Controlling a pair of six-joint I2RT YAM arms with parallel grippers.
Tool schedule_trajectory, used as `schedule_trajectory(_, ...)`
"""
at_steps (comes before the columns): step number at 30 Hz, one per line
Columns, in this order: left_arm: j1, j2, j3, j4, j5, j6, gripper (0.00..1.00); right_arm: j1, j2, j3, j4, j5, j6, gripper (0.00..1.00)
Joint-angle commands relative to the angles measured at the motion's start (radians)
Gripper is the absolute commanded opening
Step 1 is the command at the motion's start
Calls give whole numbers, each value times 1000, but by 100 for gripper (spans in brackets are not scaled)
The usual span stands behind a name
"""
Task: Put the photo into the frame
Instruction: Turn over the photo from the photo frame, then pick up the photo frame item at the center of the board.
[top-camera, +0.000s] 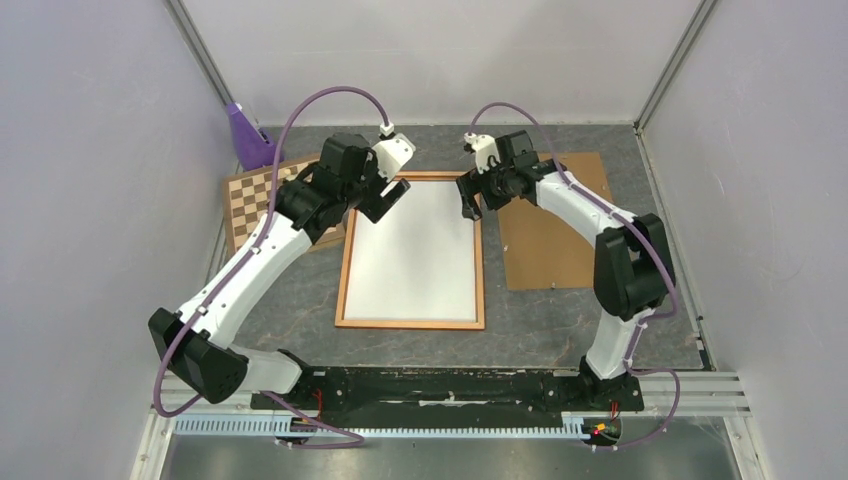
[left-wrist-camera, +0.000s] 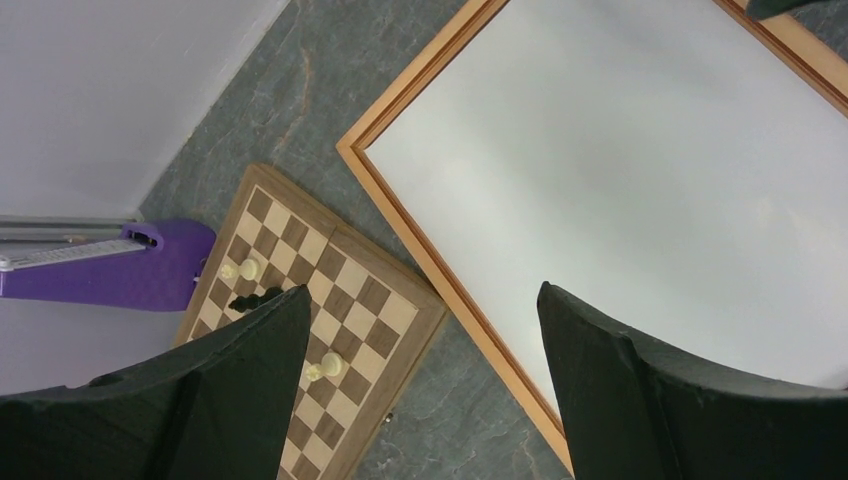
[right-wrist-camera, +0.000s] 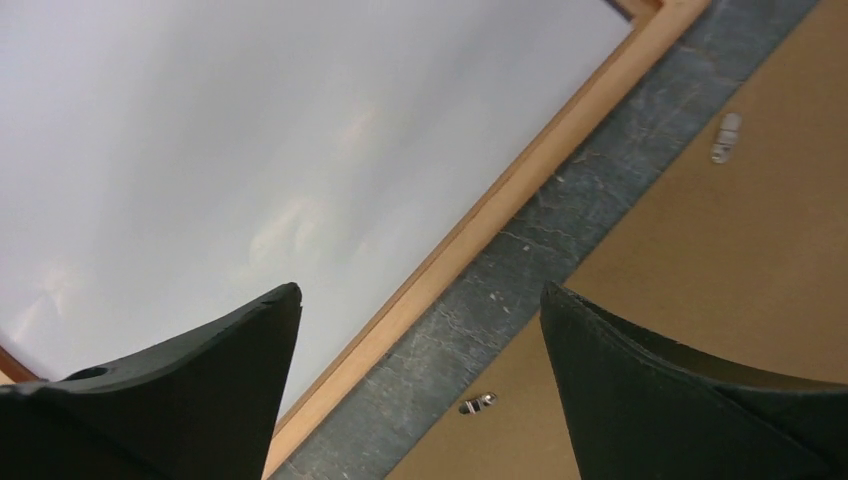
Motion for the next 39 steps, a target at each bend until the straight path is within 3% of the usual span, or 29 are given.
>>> schedule_trajectory(1, 6, -28, -26, 72, 26, -28, 90, -7, -109, -40, 31, 83, -59, 98)
schedule_trajectory(6, 7, -40, -75, 115, 36, -67, 90, -75, -181, -120, 56, 106, -60, 98)
schedule_trajectory(13, 8, -57, -144, 179, 85, -125, 90, -290, -252, -230, 91, 106, -73, 98)
schedule_trajectory(17, 7, -40, -166, 199, 167, -175, 90, -420, -272, -285, 93, 101, -113, 98)
schedule_trajectory(22, 0, 43, -140, 204, 365, -289, 90, -531, -327, -391, 114, 102, -159, 98)
schedule_trajectory(28, -107, 237, 5, 211, 468, -408, 90, -623, -403, -533, 171, 147, -203, 98)
schedule_trajectory(34, -176, 509, 234, 242, 574, -682, 90, -701, -461, -626, 209, 152, -219, 98)
schedule_trajectory(39, -218, 745, 462, 235, 582, -869, 90, -725, -470, -660, 235, 164, -218, 98)
